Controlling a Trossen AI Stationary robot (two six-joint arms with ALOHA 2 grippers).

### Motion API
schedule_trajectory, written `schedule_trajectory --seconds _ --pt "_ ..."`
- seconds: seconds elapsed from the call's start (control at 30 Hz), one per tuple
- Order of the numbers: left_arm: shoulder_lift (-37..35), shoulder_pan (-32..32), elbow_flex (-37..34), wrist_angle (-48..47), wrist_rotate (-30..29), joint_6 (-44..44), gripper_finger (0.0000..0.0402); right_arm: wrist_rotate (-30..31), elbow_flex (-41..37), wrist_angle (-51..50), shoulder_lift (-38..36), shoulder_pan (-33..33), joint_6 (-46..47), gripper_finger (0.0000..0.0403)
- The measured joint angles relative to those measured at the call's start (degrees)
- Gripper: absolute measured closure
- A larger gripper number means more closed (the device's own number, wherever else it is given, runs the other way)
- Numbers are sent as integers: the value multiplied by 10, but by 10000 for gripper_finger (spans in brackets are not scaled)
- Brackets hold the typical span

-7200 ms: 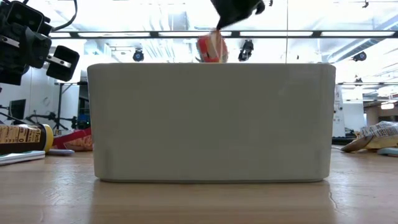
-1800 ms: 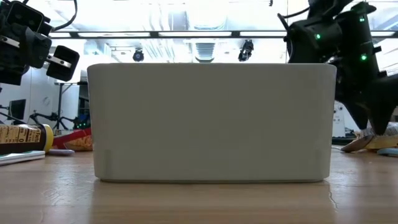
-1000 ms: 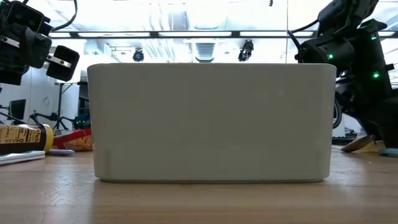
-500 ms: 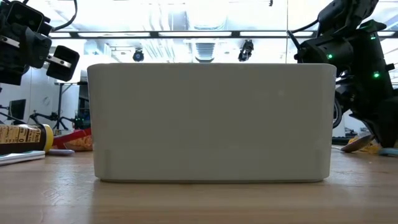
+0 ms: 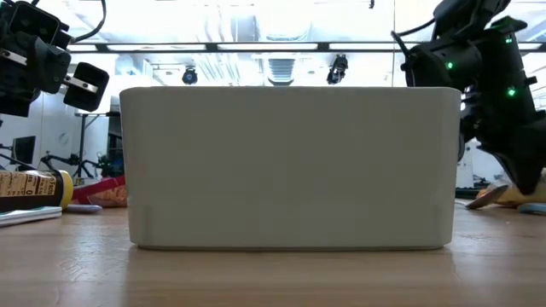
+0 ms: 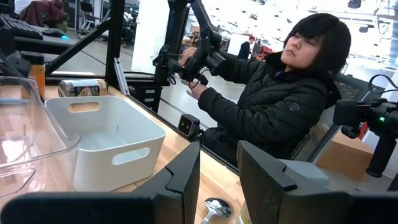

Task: Pick & Place Food Item
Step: Put the yellow noodle pack into the white bin

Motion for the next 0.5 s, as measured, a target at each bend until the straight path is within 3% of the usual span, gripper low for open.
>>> schedule_trajectory --seconds 0.33,0.5 --pt "0 0 0 0 0 0 291 47 22 -19 -54 0 45 390" --pt "0 0 0 0 0 0 291 115 23 -20 -83 0 99 390"
